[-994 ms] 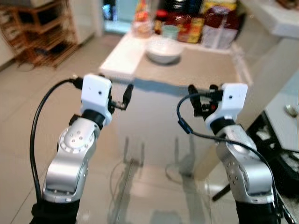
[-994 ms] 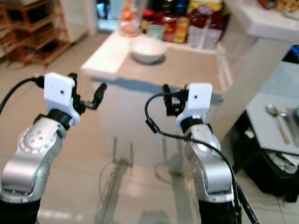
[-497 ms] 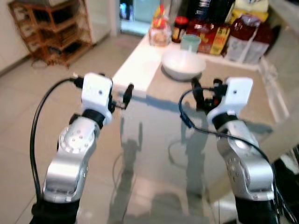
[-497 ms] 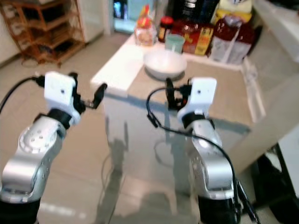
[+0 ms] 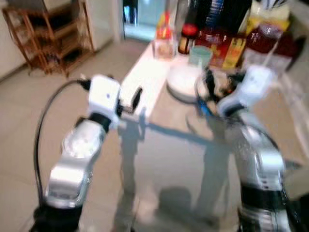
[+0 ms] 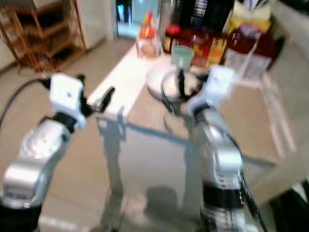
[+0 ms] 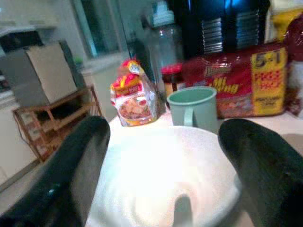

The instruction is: Setting the table

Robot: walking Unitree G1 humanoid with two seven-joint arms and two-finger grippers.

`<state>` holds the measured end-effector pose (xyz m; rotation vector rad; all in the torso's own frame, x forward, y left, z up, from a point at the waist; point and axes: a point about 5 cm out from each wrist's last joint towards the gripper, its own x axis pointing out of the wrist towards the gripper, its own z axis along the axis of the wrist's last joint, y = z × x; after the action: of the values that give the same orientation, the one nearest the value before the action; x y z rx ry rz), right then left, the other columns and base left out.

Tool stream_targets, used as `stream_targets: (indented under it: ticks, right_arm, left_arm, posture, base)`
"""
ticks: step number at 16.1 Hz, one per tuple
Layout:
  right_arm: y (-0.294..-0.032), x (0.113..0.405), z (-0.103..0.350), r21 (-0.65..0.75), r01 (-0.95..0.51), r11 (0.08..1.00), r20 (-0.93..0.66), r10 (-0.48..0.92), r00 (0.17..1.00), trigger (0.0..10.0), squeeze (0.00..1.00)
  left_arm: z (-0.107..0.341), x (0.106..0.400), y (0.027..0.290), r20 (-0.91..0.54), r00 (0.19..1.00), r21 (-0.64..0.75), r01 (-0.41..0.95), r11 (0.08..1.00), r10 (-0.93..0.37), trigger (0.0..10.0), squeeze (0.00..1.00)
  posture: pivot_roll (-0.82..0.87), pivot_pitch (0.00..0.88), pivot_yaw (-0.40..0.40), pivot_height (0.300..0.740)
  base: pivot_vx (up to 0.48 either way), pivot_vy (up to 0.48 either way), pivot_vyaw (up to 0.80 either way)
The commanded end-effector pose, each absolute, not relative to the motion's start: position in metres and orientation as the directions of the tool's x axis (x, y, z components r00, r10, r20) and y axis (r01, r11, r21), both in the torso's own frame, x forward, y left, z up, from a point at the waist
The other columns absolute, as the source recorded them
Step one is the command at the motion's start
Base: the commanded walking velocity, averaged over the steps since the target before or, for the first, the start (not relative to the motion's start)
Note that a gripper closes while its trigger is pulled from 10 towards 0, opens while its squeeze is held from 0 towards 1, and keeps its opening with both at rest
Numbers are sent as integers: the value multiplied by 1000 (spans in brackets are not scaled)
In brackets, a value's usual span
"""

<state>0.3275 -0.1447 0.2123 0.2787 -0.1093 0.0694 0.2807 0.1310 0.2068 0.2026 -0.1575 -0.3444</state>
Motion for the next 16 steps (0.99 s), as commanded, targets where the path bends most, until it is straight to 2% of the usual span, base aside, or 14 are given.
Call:
stream_targets:
  ticks: [1, 3, 5, 6, 7, 9, 12, 15, 16]
  right_arm:
    - [-162, 333, 206, 295, -9, 955, 57, -8, 998, 10000, 1000]
    - [-167, 355, 212, 315, 0, 949, 13, -5, 1000, 10000, 1000]
    - [-173, 377, 213, 274, 38, 961, -103, -10, 995, 10000, 1000]
    - [-177, 386, 209, 252, 96, 963, -202, -45, 978, 10000, 318]
    - [-179, 393, 207, 280, 109, 954, -276, -28, 961, 10000, 0]
    - [-172, 400, 203, 436, 44, 899, -336, 117, 935, 10000, 0]
    - [-172, 401, 190, 464, 85, 882, -440, 146, 886, 10000, 0]
    - [-172, 398, 178, 567, 132, 813, -500, 213, 839, 10000, 0]
    - [-172, 397, 174, 609, 145, 779, -503, 239, 831, 2784, 0]
  left_arm:
    - [216, 276, 116, 156, 887, 231, 396, 889, -436, 10000, 0]
    - [218, 273, 109, 151, 851, 266, 455, 850, -503, 10000, 0]
    - [221, 270, 107, 153, 837, 273, 476, 836, -526, 10000, 0]
    - [221, 270, 107, 149, 835, 278, 479, 833, -530, 10000, 0]
    - [221, 269, 108, 146, 833, 282, 481, 830, -533, 10000, 0]
    - [221, 266, 108, 139, 824, 275, 501, 821, -549, 10000, 0]
    - [220, 256, 97, 119, 758, 256, 600, 758, -641, 10000, 0]
    - [217, 245, 89, 92, 702, 241, 672, 700, -706, 10000, 0]
    - [216, 245, 88, 90, 699, 240, 676, 697, -709, 10000, 0]
  posture:
    - [101, 0, -55, 740]
    - [106, 0, -60, 740]
    - [108, 0, -64, 740]
    - [109, 0, -67, 740]
    - [110, 0, -67, 740]
    - [112, 0, -71, 740]
    - [114, 0, -76, 740]
    - [115, 0, -78, 740]
    - [112, 0, -76, 740]
  base:
    - [0, 0, 0]
    - [0, 0, 0]
    - [0, 0, 0]
    - [0, 0, 0]
    - [0, 0, 0]
    - [0, 0, 0]
    - [0, 0, 0]
    - [0, 0, 0]
    - [0, 0, 0]
